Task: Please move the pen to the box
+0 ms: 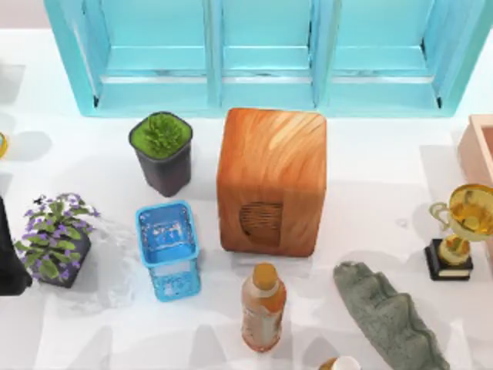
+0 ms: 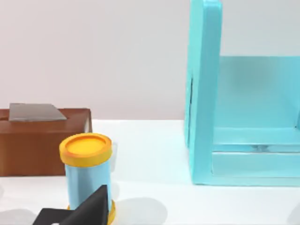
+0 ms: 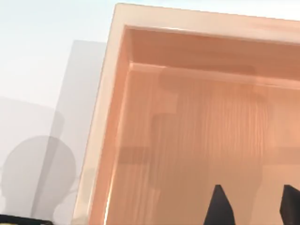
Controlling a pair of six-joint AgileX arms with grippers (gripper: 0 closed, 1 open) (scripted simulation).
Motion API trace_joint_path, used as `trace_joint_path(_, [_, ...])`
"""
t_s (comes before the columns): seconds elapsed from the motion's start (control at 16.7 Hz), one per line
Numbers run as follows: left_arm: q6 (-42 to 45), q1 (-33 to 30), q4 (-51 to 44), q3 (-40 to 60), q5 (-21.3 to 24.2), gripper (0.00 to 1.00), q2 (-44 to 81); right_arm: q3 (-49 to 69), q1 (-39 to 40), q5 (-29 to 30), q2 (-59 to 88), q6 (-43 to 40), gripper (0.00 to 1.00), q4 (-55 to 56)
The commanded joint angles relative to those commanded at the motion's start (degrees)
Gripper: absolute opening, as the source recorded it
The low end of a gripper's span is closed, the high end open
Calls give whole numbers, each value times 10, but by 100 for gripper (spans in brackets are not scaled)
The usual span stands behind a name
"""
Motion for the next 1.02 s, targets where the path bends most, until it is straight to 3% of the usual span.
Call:
trace_joint_path(0.66, [0,0,0,0,0,100,0,0,0,0,0,0,98,0])
trace_joint_path(1.02, [0,0,0,0,0,100,0,0,0,0,0,0,100,0])
